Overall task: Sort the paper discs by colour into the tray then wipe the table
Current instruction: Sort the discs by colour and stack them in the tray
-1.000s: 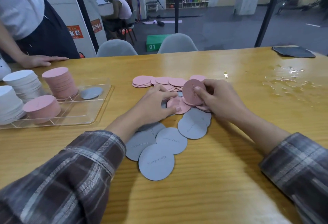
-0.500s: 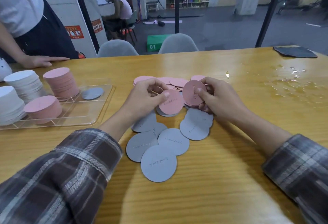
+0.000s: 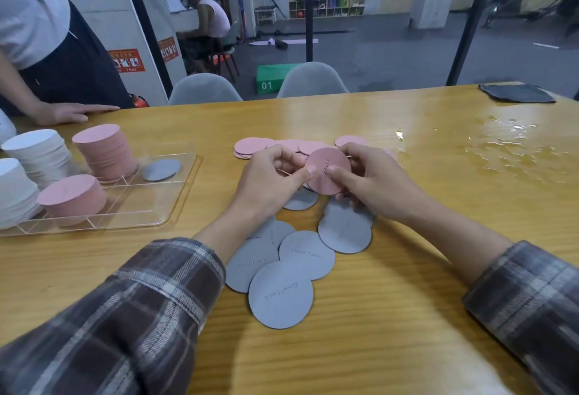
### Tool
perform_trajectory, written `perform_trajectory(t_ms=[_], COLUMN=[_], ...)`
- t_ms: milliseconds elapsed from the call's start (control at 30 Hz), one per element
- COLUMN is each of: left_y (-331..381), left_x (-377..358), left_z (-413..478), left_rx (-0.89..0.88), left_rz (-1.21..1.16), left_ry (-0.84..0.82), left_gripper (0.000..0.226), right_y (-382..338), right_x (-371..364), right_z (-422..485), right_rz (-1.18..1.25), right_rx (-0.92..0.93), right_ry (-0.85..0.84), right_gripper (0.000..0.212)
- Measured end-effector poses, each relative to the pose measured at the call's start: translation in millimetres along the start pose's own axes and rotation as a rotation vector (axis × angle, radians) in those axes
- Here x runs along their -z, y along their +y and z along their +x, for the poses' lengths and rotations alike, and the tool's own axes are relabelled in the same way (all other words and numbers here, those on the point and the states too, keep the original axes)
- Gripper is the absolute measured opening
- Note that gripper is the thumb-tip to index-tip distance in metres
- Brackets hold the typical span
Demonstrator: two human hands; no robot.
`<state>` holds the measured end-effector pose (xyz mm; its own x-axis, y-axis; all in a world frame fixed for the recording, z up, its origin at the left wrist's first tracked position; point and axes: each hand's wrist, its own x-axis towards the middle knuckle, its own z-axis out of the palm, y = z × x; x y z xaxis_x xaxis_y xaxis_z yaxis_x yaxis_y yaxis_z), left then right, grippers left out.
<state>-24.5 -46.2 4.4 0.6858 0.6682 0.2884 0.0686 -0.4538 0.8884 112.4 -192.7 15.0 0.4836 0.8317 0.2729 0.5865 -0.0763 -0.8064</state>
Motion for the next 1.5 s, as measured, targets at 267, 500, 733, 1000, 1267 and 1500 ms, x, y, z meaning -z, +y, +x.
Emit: perform_trajectory(t_ms=[267,500,733,1000,1267,1500], left_y=[-17.3,-20.6,-15.9,-21.1,-17.8,-8.9], left_x=[17.2,24.8,30.4,29.3,32.7,37.9], left_z=[11.3,9.0,-0.6,2.4,-1.1,0.4], left_rx=[-0.23,-0.224,-0.239,-0.194,-0.109,-0.072], left_rz=[0.481,0.706,0.598,0.552,0.486,0.286], left_ry=[-0.065,-0.249,-0.187,-0.098,-0.103,-0.09], left_gripper=[0.032,0.041,0.018,0.025,0.041,0.019], right_y=[4.1,6.9,9.5,6.2,4.2,3.0], right_x=[2.1,3.5,3.7,2.2,1.0,-1.5], right_z=[4.4,4.3,3.7,2.0,0.9,0.7], right_rz=[-0.122,-0.184,-0.273,-0.262,-0.218,-0.167], right_rx=[-0.012,-0.02,0.006,-0.019,-0.026,-0.062], right_ry=[0.146,0.167,0.159,0.133,0.13,0.117], right_gripper=[0.007,0.008,0.01,0.014,0.013,0.017])
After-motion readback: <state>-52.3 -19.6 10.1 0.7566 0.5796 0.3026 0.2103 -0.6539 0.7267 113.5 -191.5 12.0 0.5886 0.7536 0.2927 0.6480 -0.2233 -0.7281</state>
